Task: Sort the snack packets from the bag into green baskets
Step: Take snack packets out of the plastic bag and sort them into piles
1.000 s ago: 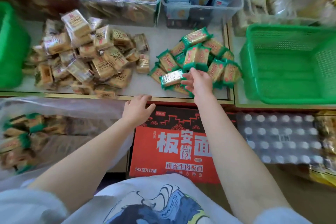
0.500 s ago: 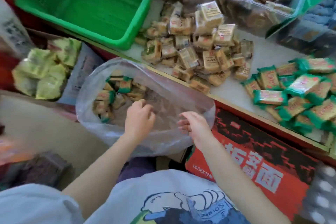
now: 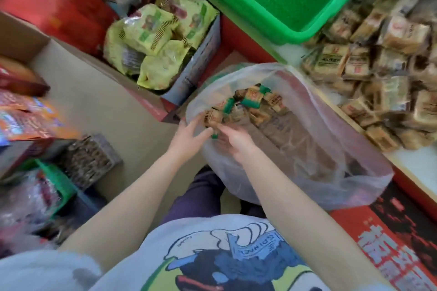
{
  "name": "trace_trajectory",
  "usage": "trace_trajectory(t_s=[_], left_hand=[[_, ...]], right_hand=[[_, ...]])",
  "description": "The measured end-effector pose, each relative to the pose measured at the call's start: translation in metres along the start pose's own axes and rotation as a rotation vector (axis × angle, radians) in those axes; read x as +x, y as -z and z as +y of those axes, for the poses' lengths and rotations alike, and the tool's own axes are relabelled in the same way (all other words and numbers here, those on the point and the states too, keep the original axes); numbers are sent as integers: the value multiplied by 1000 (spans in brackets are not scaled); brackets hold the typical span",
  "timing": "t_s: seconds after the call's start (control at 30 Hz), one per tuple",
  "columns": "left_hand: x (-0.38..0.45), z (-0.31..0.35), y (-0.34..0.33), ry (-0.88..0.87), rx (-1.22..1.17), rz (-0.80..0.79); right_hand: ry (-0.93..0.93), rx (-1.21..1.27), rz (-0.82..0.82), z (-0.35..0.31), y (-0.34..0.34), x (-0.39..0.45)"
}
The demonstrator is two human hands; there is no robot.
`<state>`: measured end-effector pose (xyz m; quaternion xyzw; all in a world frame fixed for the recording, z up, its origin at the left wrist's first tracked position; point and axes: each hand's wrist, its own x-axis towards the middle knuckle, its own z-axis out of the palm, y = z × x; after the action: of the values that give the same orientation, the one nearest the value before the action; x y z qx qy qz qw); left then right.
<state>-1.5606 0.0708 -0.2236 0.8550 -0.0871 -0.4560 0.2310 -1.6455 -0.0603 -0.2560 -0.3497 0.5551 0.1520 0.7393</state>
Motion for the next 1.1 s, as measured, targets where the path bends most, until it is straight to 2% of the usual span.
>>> trace_trajectory(t_s=[0.13,0.27,0.37,0.5,0.6,0.67,0.73,0.83,0.97,1.1], left_hand=[[12,-9,7,-54,-19,-60],[12,-9,10,-154,4,-58],[7,-2,12,-173,36,-66],[-15,19,11,-220,41,69],[-37,49,5,-389,134,220],[-46,79,-1,-480,93,239],[-53,116,-8,-426,-137,108],[-64,174,-31,-313,-418,-145],[-78,235,-80,-373,-421,-244],[-88,282,-131,-376,-329,-321]], right_hand=[[6,-23,77,-5,-21,16],[22,-172,163,-6,-22,22],[64,-119,165,-7,-9,16],[130,3,133,-15,24,-19],[236,15,68,-30,51,-61],[293,36,-10,-41,74,-91],[360,79,-68,-51,98,-120],[483,186,-51,-59,137,-156],[613,273,86,-51,195,-184],[722,37,361,-29,257,-204]])
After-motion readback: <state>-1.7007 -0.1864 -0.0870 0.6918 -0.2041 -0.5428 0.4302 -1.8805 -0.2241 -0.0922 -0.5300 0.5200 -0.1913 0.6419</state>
